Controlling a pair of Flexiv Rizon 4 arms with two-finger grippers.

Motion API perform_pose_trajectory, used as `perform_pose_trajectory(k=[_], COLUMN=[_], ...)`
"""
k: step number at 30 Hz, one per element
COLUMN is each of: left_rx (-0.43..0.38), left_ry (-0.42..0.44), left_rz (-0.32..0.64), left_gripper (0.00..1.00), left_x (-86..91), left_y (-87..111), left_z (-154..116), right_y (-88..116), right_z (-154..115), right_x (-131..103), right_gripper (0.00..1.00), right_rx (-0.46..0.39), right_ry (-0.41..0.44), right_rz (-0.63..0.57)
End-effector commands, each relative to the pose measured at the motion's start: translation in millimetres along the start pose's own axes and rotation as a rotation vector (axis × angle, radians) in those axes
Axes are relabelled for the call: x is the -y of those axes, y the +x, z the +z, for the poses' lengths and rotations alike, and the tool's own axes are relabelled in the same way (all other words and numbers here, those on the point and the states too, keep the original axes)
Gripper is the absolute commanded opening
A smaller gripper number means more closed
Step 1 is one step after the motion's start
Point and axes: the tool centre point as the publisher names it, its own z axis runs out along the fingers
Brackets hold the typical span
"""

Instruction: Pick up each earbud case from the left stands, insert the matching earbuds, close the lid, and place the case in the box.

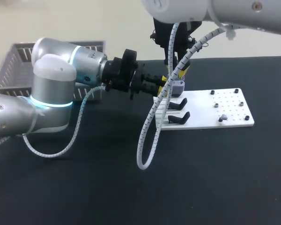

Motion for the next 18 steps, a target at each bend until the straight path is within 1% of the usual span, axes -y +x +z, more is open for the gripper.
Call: perform_pose_trajectory(k=[1, 18], left_rx=[-0.001, -0.001], left_ry=[0.002, 0.002], left_rz=[-0.001, -0.001], left_gripper=[0.0, 0.0], left_x=[-0.8, -0.8], left_y=[0.0, 0.0], left_z=[-0.2, -0.2], right_y=[-1.3, -6.5], right_z=[4.9, 14.6], right_x=[-1.1, -6.6], right_gripper=[0.0, 0.0], right_rx=[-0.007, -0.034], right_ry=[0.001, -0.01], right_rz=[0.002, -0.005])
